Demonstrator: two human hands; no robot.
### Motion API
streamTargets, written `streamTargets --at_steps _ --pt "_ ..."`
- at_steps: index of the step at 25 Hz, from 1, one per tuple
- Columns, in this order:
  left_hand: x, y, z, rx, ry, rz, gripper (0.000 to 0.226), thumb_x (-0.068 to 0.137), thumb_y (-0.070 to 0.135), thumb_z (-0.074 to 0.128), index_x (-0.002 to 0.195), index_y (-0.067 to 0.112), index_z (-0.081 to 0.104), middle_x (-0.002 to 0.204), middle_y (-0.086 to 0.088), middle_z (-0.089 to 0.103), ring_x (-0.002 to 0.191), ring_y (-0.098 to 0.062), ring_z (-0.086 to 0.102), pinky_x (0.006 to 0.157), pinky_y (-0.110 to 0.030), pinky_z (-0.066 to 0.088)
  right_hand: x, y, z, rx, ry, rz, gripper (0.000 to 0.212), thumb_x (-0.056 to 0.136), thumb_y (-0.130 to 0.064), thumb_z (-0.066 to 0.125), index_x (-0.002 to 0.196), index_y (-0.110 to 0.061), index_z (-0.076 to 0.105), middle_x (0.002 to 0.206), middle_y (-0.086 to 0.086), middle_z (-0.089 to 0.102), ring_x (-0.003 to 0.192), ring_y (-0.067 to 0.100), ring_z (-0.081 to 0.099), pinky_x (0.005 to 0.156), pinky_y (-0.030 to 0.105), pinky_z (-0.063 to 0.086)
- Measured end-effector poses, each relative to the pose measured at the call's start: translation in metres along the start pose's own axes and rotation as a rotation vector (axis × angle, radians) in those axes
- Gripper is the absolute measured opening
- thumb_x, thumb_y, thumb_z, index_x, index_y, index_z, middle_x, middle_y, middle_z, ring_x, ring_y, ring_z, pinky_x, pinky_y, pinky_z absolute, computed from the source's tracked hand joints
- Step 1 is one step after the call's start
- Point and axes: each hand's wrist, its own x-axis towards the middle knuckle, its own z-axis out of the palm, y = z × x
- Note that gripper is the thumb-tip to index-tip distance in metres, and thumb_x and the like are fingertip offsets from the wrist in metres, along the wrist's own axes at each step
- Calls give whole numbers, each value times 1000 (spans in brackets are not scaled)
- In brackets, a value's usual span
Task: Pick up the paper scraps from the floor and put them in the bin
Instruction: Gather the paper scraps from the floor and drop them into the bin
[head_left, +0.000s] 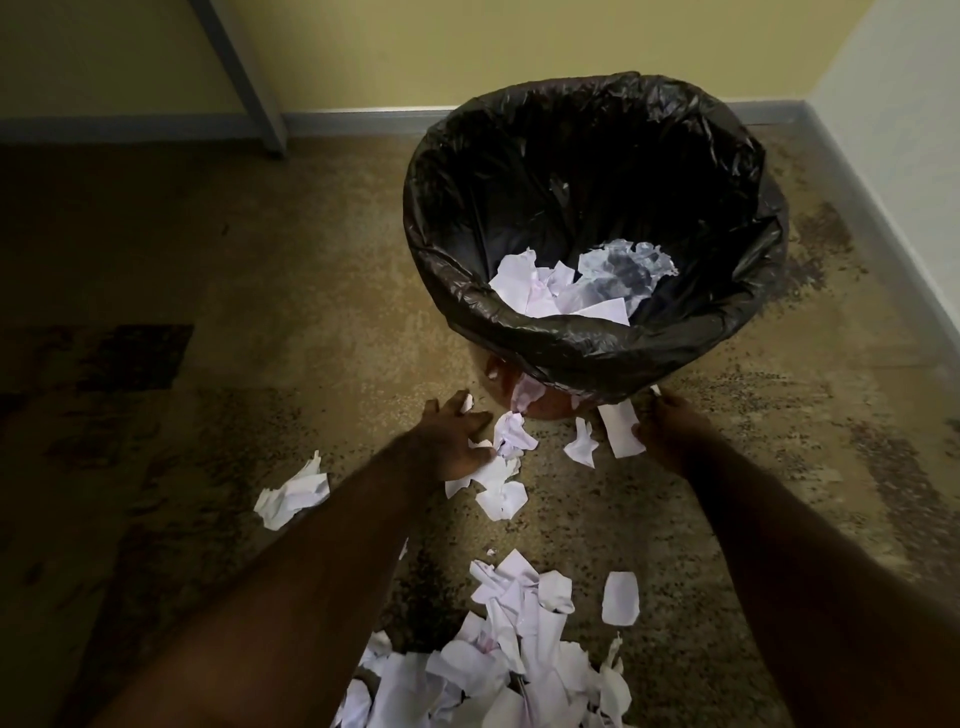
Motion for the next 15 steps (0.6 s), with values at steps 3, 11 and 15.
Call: streamTargets --at_steps 3,11,15 --pt "-2 -5 6 -70 25 -12 58 96 41 54 147 18 40 165 -11 7 150 -37 5 120 -46 15 -18 -2 2 -69 13 -150 56 98 -26 53 150 -11 39 156 13 37 138 30 41 111 36 35" --pt "-26 2 37 -125 95 124 50 94 31 59 141 21 50 157 -4 31 144 -21 27 116 -28 22 -87 -30 24 282 105 -213 54 89 -20 70 140 -13 53 145 11 49 129 25 49 109 31 36" --pt "-34 5 49 -174 128 123 47 91 32 62 136 24 54 152 -1 37 140 -19 35 112 -23 25 -82 -35 3 220 102 -216 29 96 -20 60 120 -5 67 122 18 65 95 22 62 85 26 42"
